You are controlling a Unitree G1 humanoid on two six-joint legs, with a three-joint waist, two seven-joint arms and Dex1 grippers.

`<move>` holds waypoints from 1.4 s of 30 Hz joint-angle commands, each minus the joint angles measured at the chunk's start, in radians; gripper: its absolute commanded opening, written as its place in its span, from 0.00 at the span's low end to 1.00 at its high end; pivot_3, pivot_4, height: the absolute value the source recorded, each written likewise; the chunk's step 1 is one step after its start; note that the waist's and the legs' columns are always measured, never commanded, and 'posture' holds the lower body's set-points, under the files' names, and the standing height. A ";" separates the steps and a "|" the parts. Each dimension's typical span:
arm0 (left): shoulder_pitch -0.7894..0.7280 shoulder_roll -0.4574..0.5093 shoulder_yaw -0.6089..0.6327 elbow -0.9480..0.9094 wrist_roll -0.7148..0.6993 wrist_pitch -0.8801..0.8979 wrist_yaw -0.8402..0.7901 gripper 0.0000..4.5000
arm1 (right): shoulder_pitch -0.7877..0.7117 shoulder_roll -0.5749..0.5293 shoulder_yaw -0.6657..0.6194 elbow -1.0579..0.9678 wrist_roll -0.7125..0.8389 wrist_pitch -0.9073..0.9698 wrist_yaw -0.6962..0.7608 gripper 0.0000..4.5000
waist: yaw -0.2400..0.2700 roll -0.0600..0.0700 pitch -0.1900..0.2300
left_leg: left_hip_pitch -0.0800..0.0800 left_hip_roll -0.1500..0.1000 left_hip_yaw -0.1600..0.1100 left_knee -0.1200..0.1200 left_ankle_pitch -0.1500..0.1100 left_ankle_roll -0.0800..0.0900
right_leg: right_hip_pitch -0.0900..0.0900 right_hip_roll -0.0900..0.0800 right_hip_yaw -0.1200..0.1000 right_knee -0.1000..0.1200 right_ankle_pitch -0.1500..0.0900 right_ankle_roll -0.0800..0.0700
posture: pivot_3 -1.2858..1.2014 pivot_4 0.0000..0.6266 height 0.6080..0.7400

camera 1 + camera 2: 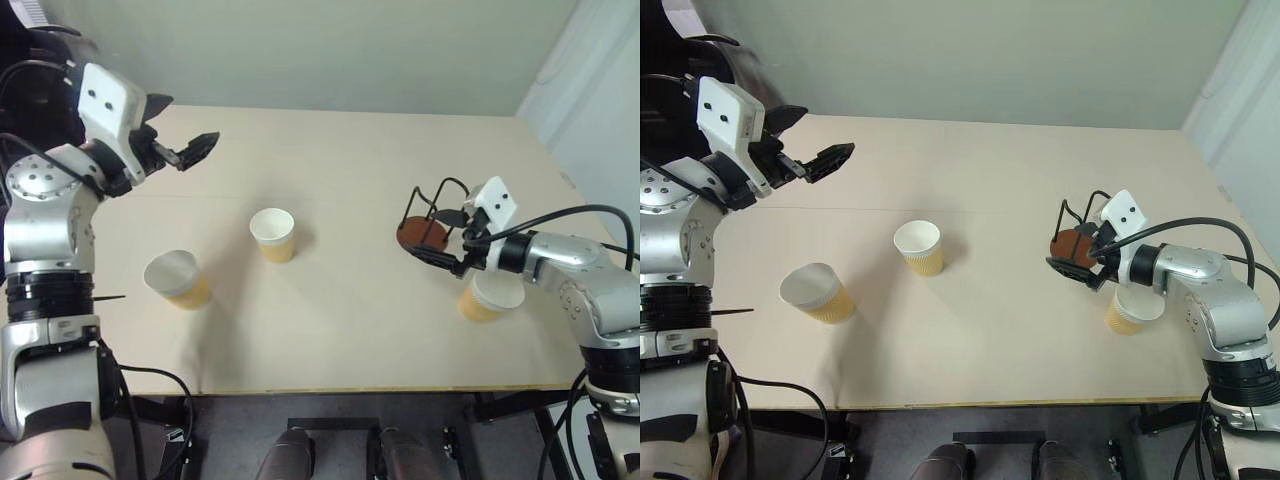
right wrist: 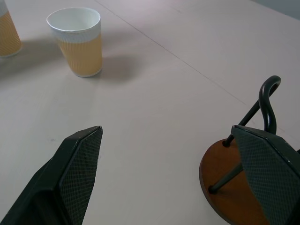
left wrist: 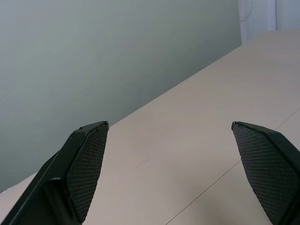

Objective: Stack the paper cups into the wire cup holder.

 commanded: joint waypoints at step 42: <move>-0.078 -0.092 -0.148 -0.084 -0.112 0.109 -0.503 1.00 | -0.203 0.028 -0.058 0.126 -0.093 0.204 -0.309 0.99 | 0.003 0.001 0.001 | -0.003 0.000 0.000 0.004 -0.001 0.013 | -0.001 -0.001 0.000 -0.001 0.006 0.004 | 0.52 0.24 1.00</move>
